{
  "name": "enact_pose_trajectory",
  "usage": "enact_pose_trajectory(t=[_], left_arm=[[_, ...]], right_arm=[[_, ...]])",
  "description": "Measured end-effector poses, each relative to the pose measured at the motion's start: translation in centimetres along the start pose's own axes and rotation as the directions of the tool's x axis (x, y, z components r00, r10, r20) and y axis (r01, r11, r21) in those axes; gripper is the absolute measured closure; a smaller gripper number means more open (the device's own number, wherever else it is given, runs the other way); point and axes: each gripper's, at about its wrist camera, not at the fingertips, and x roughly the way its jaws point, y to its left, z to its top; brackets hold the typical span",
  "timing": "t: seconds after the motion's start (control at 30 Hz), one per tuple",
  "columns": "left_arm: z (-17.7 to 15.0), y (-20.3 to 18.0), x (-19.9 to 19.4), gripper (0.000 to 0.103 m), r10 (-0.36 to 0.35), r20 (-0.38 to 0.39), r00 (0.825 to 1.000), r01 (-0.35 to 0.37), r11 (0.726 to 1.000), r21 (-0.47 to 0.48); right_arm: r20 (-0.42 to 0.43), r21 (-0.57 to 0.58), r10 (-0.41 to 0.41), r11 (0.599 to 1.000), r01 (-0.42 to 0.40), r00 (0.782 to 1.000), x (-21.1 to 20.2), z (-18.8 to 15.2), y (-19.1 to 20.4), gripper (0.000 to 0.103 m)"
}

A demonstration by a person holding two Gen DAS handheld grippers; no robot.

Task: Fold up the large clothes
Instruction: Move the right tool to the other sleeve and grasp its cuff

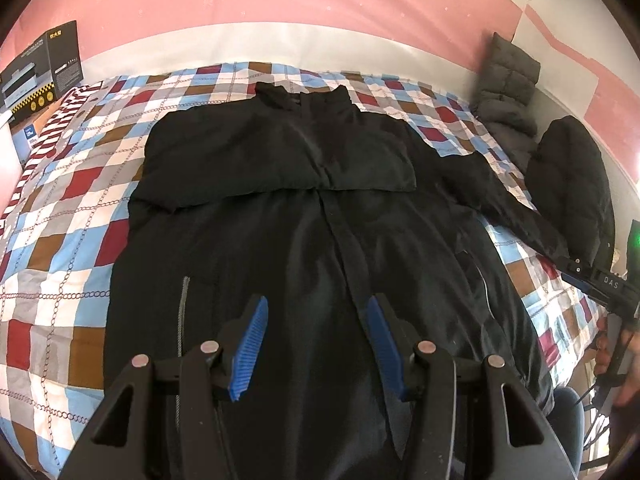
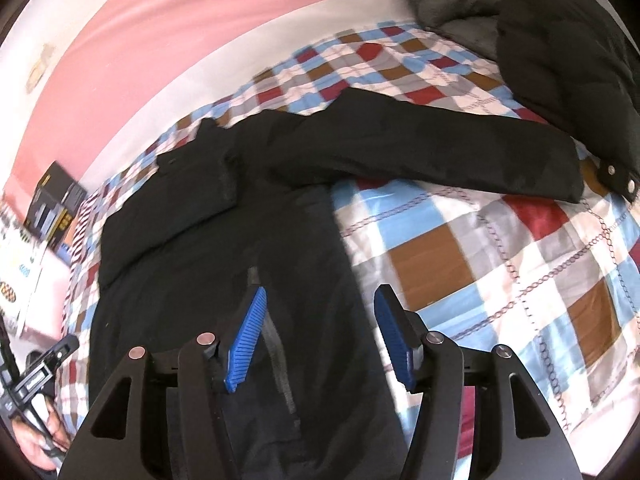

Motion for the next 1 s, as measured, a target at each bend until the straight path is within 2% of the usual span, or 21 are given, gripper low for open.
enact_pose_trajectory(t=[0.23, 0.5, 0.63, 0.73, 0.87, 0.97, 1.0], left_arm=[[1.2, -0.9, 2.5, 0.048, 0.007, -0.022, 1.0, -0.007, 1.0, 0.019], [3.1, -1.9, 6.1, 0.048, 0.011, -0.052, 0.999, -0.009, 0.999, 0.043], [3.9, -1.9, 8.0, 0.048, 0.013, -0.068, 0.998, -0.01, 0.999, 0.045], [4.1, -1.8, 9.3, 0.048, 0.02, -0.082, 0.996, -0.016, 0.999, 0.044], [4.0, -1.4, 10.2, 0.048, 0.018, -0.092, 0.996, -0.015, 0.999, 0.032], [3.9, -1.1, 10.4, 0.048, 0.018, -0.095, 0.995, -0.016, 1.0, 0.021], [3.8, -1.0, 10.4, 0.048, 0.017, -0.096, 0.995, -0.016, 1.0, 0.018]], right_arm=[[-0.005, 0.132, -0.068, 0.989, 0.068, 0.998, 2.3, 2.3, -6.6, 0.044], [-0.021, 0.326, -0.127, 0.937, 0.127, 0.992, 5.8, 4.9, -14.5, 0.042], [-0.021, 0.464, -0.105, 0.88, 0.103, 0.994, 7.9, 5.4, -18.4, 0.042], [0.035, 0.552, -0.064, 0.833, 0.035, 0.997, 8.6, 5.7, -20.4, 0.04], [0.086, 0.594, -0.08, 0.804, 0.014, 0.993, 8.8, 6.9, -21.5, 0.038], [0.08, 0.608, -0.107, 0.793, 0.037, 0.991, 9.0, 7.7, -21.9, 0.038], [0.075, 0.605, -0.12, 0.795, 0.05, 0.99, 9.0, 8.0, -21.9, 0.045]])
